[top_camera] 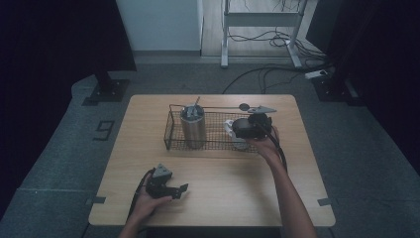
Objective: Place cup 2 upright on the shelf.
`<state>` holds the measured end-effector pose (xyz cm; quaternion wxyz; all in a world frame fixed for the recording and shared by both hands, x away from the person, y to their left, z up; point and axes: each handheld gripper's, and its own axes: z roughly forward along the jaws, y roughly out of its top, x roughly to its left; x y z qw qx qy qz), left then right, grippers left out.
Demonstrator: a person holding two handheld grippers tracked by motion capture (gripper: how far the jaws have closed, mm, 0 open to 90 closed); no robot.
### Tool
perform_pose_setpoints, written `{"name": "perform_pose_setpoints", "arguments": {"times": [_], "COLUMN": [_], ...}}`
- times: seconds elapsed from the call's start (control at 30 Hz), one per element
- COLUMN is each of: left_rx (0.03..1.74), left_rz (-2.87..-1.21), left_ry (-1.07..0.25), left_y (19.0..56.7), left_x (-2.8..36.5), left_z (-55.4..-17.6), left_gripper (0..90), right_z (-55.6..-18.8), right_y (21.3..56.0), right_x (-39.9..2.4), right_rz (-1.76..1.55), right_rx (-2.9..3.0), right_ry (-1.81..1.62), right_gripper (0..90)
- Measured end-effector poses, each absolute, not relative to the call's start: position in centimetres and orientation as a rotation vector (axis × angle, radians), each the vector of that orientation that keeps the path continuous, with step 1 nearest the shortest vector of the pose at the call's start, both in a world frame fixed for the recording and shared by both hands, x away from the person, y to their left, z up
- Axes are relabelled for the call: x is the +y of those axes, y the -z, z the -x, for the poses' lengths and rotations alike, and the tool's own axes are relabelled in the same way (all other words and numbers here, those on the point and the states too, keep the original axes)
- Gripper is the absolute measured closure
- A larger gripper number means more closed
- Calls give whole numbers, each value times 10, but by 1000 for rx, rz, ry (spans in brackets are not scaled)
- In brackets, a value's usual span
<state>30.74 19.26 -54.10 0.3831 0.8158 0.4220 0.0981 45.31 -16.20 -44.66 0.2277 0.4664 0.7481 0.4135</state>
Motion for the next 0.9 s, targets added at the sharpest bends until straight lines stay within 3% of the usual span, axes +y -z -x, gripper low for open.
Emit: {"name": "perform_pose_setpoints", "arguments": {"times": [0.6,0.9], "left_rx": [1092,1098], "left_rz": [-2060,-2053], "left_ry": [-259,-263], "left_y": [539,539], "left_x": [197,199], "left_z": [-309,-309], "left_gripper": [147,147], "right_z": [-424,-407], "right_y": [449,453], "right_x": [-177,-182], "right_rz": [-1256,-1239], "right_rx": [2046,2035], "right_ry": [-1206,-1235], "right_gripper": [131,134]}}
